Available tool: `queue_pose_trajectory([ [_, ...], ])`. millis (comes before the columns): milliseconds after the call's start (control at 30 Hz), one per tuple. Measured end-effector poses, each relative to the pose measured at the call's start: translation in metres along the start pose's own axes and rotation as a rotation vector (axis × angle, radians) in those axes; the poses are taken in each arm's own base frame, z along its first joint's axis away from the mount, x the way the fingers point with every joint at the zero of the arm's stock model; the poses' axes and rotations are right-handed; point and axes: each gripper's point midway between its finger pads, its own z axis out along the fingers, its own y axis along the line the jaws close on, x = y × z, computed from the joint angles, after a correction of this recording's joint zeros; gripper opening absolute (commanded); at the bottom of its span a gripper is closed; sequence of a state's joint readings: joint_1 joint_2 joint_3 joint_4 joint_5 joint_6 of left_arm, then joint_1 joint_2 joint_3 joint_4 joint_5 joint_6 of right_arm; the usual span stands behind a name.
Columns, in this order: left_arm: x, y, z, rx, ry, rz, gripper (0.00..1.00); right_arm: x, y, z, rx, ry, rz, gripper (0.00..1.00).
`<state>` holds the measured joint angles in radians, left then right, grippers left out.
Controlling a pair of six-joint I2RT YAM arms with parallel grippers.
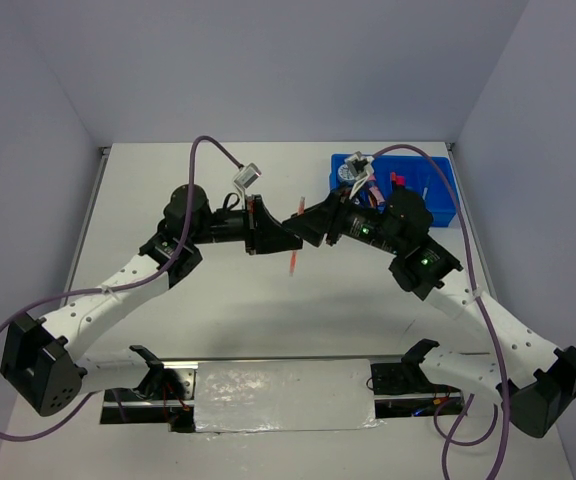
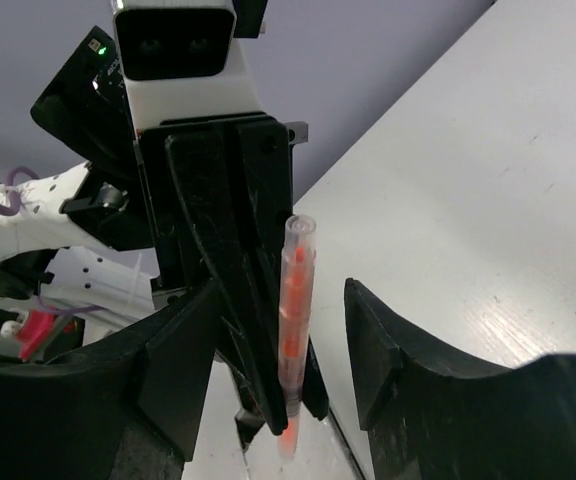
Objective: Sort the stationery into containers
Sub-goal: Close the pen cap on the pen.
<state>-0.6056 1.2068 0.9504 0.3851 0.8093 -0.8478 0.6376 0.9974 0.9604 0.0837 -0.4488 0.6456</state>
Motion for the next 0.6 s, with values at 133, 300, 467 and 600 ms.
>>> queue_pose_trajectory([
  [133, 0.005, 0.001, 0.0, -0.003, 0.02, 0.011, 0.0, -0.007, -0.007, -0.004, 0.01, -0.01, -0.007, 0.62],
  [300, 0.012, 0.005, -0.002, -0.012, 0.051, 0.009, 0.0, -0.026, -0.016, -0.011, 0.031, -0.044, -0.02, 0.6],
  [467, 0.017, 0.003, -0.003, -0.009, 0.068, 0.016, 0.0, -0.042, -0.009, -0.012, 0.002, -0.059, -0.045, 0.47],
  [600, 0.018, 0.004, -0.003, -0.013, 0.074, 0.015, 0.0, -0.038, -0.005, -0.01, -0.024, -0.036, -0.038, 0.42],
])
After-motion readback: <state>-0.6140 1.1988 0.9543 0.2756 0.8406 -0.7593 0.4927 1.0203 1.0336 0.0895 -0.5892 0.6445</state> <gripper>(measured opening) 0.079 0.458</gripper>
